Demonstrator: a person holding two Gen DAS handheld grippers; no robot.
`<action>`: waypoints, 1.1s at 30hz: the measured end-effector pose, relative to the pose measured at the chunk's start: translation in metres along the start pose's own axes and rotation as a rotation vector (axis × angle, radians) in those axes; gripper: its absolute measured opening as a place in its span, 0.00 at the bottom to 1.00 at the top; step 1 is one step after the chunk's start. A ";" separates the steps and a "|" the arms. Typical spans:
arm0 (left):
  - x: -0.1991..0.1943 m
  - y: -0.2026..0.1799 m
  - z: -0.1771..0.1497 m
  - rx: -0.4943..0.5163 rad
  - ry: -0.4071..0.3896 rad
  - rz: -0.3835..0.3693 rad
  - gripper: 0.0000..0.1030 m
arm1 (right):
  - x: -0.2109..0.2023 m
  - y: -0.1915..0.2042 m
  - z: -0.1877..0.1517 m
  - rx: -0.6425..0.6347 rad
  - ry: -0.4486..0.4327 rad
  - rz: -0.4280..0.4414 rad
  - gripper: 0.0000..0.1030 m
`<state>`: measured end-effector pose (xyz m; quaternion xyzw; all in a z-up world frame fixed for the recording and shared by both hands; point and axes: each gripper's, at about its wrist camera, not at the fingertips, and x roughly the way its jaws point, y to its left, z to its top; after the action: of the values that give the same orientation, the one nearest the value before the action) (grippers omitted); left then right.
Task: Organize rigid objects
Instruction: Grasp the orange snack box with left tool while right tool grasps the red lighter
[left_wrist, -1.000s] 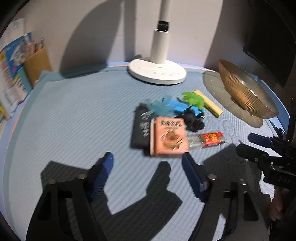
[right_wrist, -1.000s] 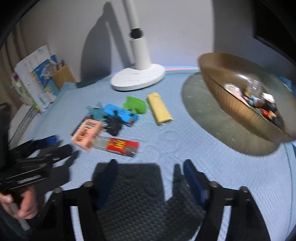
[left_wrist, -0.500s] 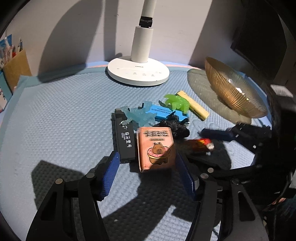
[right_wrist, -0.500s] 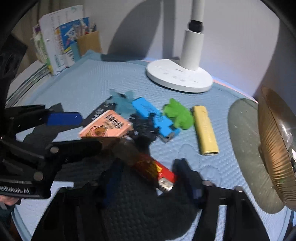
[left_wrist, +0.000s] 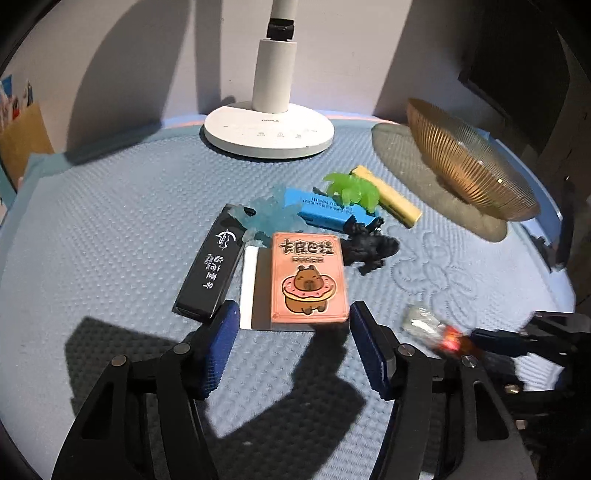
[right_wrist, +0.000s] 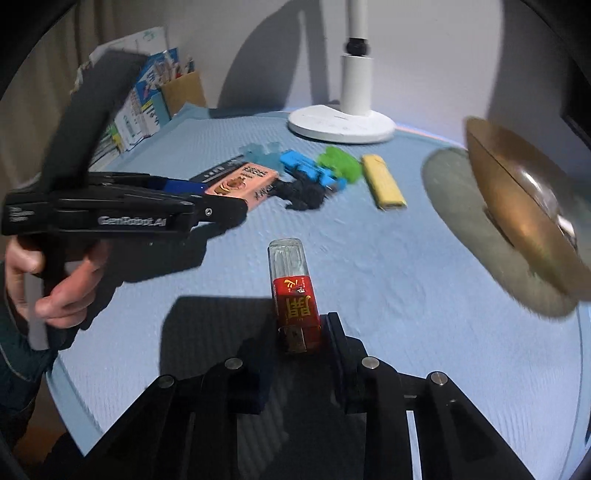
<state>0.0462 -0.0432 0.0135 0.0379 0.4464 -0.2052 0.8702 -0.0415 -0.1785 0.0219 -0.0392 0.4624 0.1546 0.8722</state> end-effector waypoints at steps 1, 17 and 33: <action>0.000 -0.003 0.000 0.011 -0.001 0.005 0.57 | -0.003 -0.003 -0.003 0.011 0.000 -0.001 0.25; -0.020 -0.020 -0.002 0.028 -0.068 -0.010 0.38 | -0.002 0.014 0.000 -0.017 -0.009 -0.053 0.22; -0.063 0.005 -0.071 0.002 -0.040 -0.014 0.73 | -0.023 0.016 -0.030 -0.022 0.027 -0.105 0.62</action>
<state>-0.0385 -0.0007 0.0210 0.0314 0.4289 -0.2125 0.8775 -0.0823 -0.1746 0.0253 -0.0751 0.4697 0.1129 0.8724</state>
